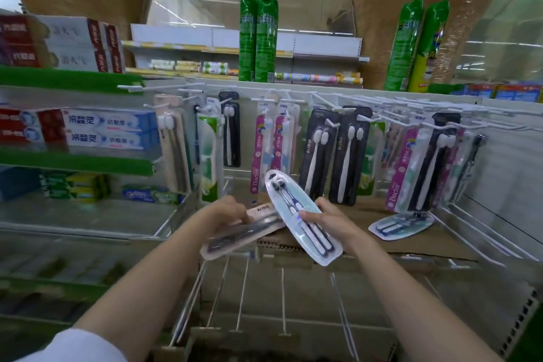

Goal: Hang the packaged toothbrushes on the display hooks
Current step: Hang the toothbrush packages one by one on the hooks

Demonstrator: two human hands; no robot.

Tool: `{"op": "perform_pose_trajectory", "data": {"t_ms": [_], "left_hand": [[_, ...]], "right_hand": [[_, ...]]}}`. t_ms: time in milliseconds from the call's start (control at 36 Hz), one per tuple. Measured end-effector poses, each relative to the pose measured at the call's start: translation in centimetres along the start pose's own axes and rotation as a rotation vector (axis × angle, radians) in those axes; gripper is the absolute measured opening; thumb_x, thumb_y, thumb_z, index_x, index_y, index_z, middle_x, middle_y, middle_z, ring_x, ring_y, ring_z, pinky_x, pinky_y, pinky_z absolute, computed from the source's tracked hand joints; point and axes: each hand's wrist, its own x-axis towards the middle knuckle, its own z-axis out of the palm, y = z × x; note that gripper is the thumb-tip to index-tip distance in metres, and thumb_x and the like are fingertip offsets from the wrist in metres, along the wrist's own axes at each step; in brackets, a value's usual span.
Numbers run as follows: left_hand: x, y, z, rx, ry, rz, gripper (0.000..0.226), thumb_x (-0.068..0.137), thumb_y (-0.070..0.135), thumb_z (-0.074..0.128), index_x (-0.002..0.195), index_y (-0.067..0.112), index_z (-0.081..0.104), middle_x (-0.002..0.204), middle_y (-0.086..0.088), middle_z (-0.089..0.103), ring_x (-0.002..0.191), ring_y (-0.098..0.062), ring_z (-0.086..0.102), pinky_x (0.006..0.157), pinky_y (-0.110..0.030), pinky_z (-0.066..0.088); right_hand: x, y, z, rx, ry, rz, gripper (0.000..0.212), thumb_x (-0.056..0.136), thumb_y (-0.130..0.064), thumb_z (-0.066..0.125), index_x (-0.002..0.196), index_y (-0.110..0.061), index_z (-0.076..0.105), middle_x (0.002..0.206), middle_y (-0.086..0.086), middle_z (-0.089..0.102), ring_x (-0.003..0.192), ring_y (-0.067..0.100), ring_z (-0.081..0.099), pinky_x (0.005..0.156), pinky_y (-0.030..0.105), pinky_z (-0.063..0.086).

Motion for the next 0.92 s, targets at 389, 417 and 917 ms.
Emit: {"op": "perform_pose_trajectory", "data": {"t_ms": [389,417,917], "left_hand": [[-1.2,-1.5,-2.2,-0.857,0.060,0.330,0.020,0.088,0.000,0.054,0.103,0.013,0.057,0.115,-0.016,0.061,0.109,-0.031,0.059,0.098,-0.048,0.045],[-1.2,-1.3,-2.2,-0.870,0.052,0.358,0.018,0.088,0.000,0.054,0.104,0.009,0.056,0.110,-0.016,0.062,0.104,-0.030,0.060,0.095,-0.046,0.047],[-0.9,1.2,-2.6,-1.068,0.007,0.554,0.019,0.090,-0.003,0.050,0.101,0.012,0.056,0.091,-0.008,0.064,0.087,-0.020,0.063,0.072,-0.031,0.050]], "right_hand": [[1.8,-2.4,1.4,0.074,-0.008,-0.333,0.030,0.084,-0.002,0.065,0.106,-0.009,0.045,0.093,0.000,0.061,0.081,0.003,0.060,0.068,0.012,0.049],[1.8,-2.4,1.4,0.072,-0.008,-0.340,0.030,0.084,-0.003,0.065,0.105,-0.009,0.045,0.094,-0.001,0.062,0.082,0.003,0.060,0.070,0.014,0.049],[3.0,-3.8,1.3,0.052,0.107,-0.333,0.020,0.086,-0.020,0.066,0.092,-0.023,0.046,0.091,0.001,0.070,0.086,0.015,0.068,0.075,0.030,0.053]]}}
